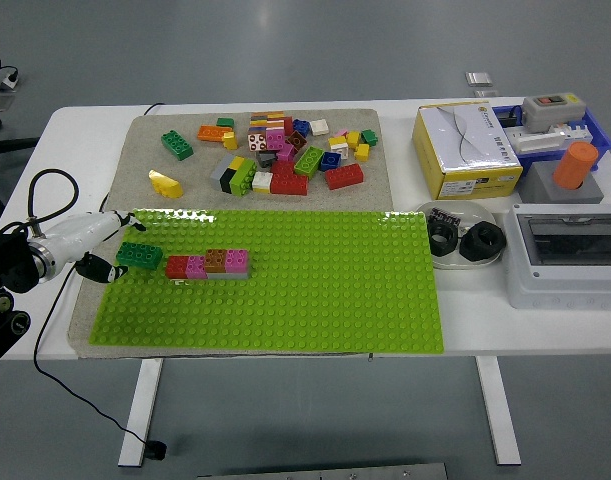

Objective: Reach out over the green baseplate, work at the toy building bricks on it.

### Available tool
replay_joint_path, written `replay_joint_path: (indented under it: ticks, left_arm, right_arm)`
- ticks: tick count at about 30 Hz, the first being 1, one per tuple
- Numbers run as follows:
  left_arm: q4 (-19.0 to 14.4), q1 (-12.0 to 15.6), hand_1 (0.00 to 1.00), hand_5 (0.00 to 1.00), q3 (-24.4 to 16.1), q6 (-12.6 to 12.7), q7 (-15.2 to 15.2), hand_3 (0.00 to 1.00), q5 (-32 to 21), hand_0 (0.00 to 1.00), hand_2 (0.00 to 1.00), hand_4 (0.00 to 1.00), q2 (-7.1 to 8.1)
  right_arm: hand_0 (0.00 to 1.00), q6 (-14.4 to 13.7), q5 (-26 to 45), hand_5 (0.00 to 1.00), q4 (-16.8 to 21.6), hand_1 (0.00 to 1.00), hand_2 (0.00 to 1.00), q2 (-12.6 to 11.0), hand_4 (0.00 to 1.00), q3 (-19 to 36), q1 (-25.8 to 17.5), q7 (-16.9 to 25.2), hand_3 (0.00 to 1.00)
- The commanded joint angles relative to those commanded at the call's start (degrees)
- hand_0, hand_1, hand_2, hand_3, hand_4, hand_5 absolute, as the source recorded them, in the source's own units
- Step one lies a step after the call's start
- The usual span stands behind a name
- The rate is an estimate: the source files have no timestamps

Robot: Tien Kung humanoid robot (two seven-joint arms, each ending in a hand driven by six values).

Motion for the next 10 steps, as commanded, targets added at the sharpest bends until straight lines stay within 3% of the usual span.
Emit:
replay_joint_path:
  ticks: [10]
  left_arm:
    - [3.8,-1.1,0.977,0.002,0.1,0.3,-0.6,0.824,-0.3,0.986,0.998,0.709,-1.97]
  right_arm:
    - [0.688,-0.1,1.0,0.998,0.0,0.681,0.693,-0.3,0.591,-1.0,0.3,0.4,0.907]
